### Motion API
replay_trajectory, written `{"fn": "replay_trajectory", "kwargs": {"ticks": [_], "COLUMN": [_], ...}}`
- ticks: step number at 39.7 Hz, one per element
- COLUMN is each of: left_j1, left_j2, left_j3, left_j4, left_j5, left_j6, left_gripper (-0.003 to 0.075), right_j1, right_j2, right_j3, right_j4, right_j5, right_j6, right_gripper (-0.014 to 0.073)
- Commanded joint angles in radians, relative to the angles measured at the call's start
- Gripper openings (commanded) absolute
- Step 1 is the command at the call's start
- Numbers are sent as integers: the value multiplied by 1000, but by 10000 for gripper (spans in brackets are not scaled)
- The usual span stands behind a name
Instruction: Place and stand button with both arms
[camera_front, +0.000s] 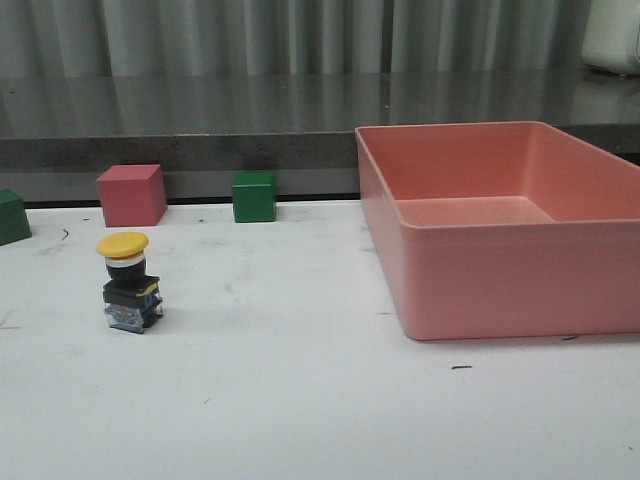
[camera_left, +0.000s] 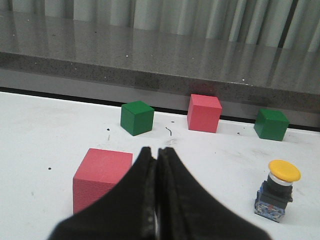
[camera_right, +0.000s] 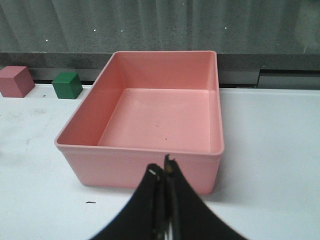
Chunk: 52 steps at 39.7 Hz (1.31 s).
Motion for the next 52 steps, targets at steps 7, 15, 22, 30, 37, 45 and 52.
{"fn": "replay_trajectory", "kwargs": {"ticks": [7, 15, 22, 30, 37, 45, 52], "left_j1": [2, 2, 2, 2, 2, 2, 2], "left_j2": [-24, -24, -24, -24, -22, -22, -22], "left_j3": [9, 9, 9, 9, 9, 9, 9], "left_j4": [-4, -4, -4, -4, -4, -4, -4], "left_j5": [-83, -83, -83, -83, -83, -83, -83], "left_j6": [-12, -12, -12, -12, -12, -12, -12], "left_gripper": [-20, -20, -20, -20, -20, -20, -20], "right_j1": [-37, -170, -265, -276, -276, -276, -276], "right_j2": [-3, -83, -173, -185, -185, -185, -185], "right_j3": [36, 229, 354, 418, 417, 417, 417], "right_j4": [-42, 129, 222, 222, 222, 222, 222], "right_j5": [-166, -361, -396, -421, -424, -424, -424], "right_j6": [-91, -226, -226, -226, -226, -226, -226], "right_gripper": [-70, -70, -70, -70, -70, -70, -70]}}
